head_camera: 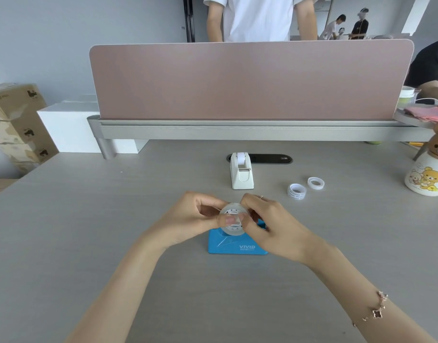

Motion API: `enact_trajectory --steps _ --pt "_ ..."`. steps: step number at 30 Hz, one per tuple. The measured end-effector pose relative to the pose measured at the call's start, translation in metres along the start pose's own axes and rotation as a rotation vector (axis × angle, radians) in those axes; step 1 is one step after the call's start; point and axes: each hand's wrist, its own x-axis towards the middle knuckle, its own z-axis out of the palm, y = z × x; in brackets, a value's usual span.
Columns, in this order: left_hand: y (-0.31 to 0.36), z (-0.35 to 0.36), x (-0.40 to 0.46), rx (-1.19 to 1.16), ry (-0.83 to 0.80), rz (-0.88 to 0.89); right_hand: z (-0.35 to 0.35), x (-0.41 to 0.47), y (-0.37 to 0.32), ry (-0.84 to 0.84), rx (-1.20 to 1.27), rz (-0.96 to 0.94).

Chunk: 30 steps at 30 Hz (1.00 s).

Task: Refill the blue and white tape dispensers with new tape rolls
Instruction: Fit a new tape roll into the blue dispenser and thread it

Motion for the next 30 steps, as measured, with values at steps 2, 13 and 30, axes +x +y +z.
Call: enact_trajectory --steps 2,13,30 --pt "0.001 0.001 0.0 -0.012 0.007 0.006 -0.001 0.0 0.001 0.0 0.009 -0.008" --pt "0.002 0.001 -0.001 -0.098 0.078 0.005 -0.008 0.002 0.007 -0.03 0.07 0.013" --pt "0.003 0.005 0.001 -0.138 0.134 0.034 -0.018 0.003 0.009 -0.023 0.231 0.085"
